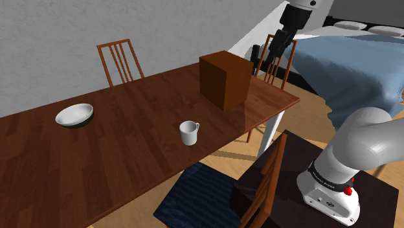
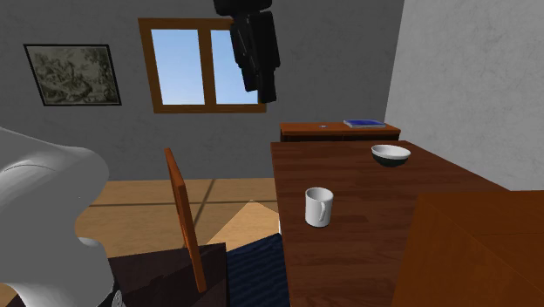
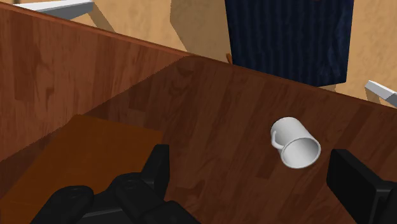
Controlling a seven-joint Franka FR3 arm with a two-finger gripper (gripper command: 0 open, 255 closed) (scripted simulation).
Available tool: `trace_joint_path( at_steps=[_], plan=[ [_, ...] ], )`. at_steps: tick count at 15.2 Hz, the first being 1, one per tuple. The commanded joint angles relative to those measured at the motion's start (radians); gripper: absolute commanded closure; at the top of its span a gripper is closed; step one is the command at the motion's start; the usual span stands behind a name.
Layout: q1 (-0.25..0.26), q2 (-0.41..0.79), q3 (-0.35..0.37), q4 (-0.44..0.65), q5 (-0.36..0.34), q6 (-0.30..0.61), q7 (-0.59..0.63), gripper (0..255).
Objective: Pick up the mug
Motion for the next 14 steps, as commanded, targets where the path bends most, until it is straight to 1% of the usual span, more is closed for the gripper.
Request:
trace_joint_path(
  at_steps=[1, 8, 14],
  plan=[
    [0.000, 0.000, 0.000, 0.000, 0.000, 0.000, 0.000, 0],
    [0.031, 0.117, 0.123, -0.072, 0.034, 0.189, 0.096, 0],
    [0.048, 0.268, 0.229, -0.083, 0.041, 0.349, 0.184, 0]
  ],
)
